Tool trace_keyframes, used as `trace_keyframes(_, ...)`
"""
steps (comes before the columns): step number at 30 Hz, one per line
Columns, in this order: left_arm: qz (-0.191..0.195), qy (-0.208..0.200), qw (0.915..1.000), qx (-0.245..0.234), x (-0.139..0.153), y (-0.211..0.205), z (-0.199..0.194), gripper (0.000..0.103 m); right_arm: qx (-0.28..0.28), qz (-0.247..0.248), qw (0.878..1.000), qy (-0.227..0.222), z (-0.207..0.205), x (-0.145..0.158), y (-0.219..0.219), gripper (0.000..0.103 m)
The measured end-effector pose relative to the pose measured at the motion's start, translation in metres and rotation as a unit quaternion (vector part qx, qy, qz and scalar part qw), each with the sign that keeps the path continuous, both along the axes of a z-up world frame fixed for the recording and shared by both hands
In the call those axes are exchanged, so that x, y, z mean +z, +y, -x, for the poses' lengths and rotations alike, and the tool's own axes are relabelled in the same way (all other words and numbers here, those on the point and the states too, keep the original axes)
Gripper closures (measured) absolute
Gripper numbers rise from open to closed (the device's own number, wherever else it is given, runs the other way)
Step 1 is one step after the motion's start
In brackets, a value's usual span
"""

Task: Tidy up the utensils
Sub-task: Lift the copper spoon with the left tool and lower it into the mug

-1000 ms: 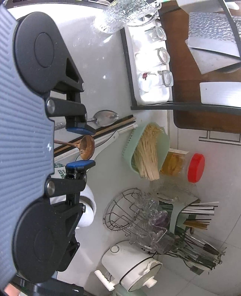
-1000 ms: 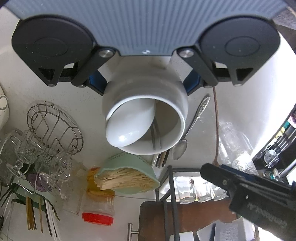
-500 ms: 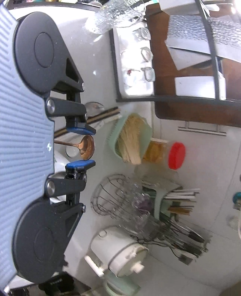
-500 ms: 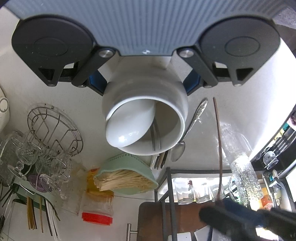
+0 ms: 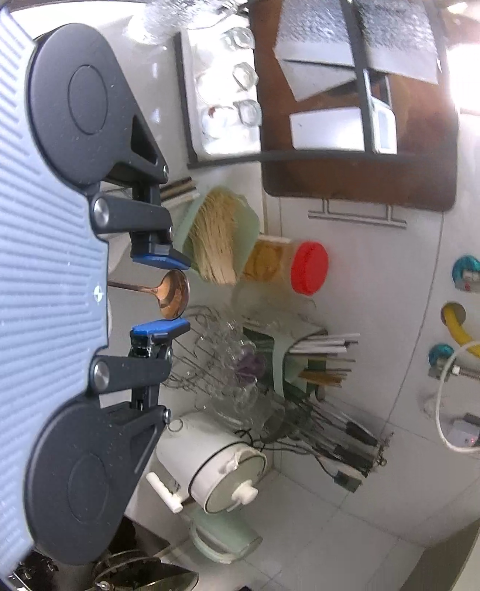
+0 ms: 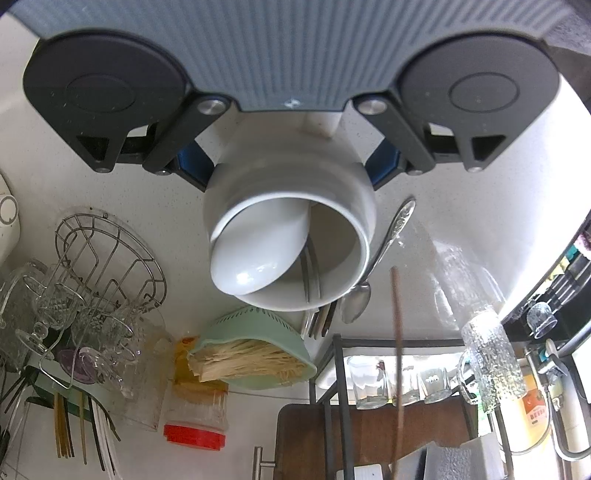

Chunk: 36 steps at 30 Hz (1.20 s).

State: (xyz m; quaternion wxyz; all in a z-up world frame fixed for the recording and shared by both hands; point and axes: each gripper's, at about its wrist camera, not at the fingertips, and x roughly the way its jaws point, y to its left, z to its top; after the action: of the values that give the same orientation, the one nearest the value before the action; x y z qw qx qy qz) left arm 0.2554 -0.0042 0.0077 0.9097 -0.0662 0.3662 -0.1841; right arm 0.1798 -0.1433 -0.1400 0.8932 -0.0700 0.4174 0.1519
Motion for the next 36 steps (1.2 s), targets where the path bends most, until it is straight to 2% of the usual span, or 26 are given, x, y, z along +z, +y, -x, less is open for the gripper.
trace_keyframes(7,0.010,-0.014,0.9994,-0.031,0.010,-0.017,0.001,0.070,0.001,-0.001,1.000,-0.002,0.000,-0.001,-0.001,0.013)
trace_keyframes(10,0.012,-0.011,0.9991,-0.040,0.002,-0.023,0.000,0.070,0.001,-0.001,1.000,-0.003,0.001,-0.001,-0.001,0.013)
trace_keyframes(12,0.011,-0.027,0.9984,-0.049,-0.005,-0.027,0.003,0.070,0.001,-0.002,1.000,-0.004,0.001,-0.002,-0.001,0.013)
trace_keyframes(16,0.004,-0.021,0.9972,-0.071,-0.017,-0.033,0.004,0.070,-0.001,-0.004,1.000,-0.005,0.001,-0.002,-0.001,0.013)
trace_keyframes(26,-0.034,0.057,0.9941,-0.086,-0.042,-0.037,-0.004,0.070,-0.003,-0.008,1.000,-0.009,0.002,-0.003,-0.002,0.013)
trace_keyframes(36,-0.075,0.089,0.9821,-0.148,-0.032,-0.052,-0.008,0.070,-0.002,-0.007,1.000,-0.010,0.002,-0.004,-0.003,0.013)
